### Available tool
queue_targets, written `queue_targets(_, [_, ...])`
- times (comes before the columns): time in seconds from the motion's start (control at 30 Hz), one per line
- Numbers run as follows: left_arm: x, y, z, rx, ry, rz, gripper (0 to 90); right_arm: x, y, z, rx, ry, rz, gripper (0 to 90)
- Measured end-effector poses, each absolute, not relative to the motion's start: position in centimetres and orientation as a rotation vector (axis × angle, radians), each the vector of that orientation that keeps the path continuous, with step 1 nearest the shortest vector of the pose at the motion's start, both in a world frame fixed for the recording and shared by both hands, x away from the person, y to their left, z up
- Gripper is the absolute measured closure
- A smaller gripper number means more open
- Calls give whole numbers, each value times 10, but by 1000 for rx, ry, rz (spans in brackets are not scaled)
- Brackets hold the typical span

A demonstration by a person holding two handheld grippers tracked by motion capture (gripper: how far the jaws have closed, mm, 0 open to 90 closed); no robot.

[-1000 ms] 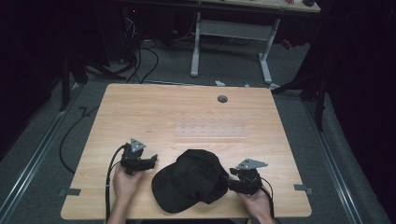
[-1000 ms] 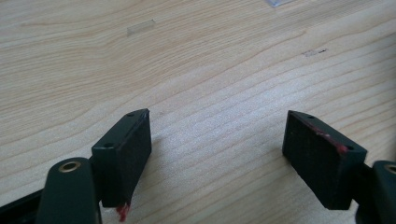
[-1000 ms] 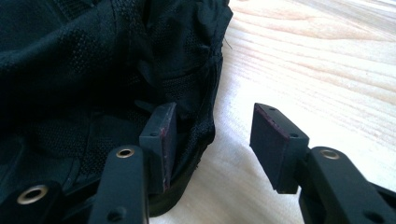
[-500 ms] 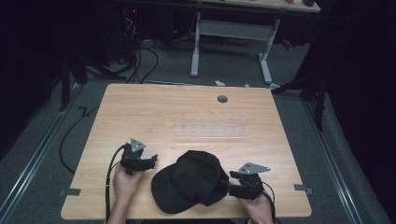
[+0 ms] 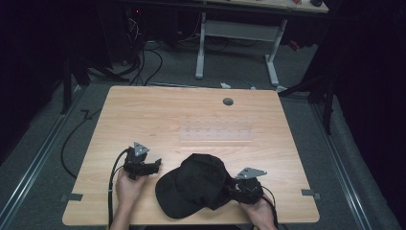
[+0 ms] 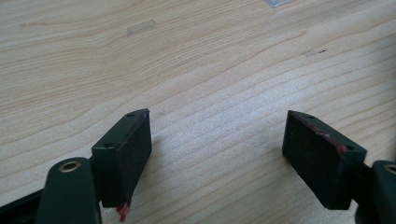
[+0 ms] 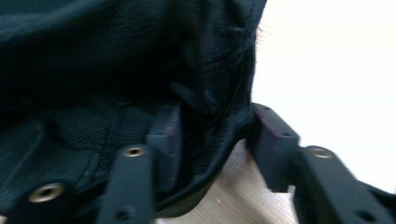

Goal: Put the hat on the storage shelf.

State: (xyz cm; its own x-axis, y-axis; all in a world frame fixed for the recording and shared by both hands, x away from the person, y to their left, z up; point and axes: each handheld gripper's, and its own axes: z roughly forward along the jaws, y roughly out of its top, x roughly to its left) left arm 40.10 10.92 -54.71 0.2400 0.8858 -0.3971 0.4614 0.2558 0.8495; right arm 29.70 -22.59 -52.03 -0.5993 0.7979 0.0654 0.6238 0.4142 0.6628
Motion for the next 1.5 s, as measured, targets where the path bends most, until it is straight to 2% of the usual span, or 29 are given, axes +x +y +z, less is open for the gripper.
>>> queue_targets(0.03, [401,109,-547,1374,1390,472,242,297,-226,-520,1242,2411,962,635])
queue_targets(0.13, [401,109,-547,1374,1390,471,242,298,-223,-519,1201,2418,920,775])
queue_targets(0.27, [401,109,-547,1374,1390,471,242,303,-225,-520,1211,2422,941,830])
queue_targets(0.53, [401,109,-547,1374,1390,471,242,309,-232,-518,1251,2422,968,840])
queue_targets(1.5, [401,109,-547,1373,1391,471,244,331,-263,-432,1079,2219,1266,844])
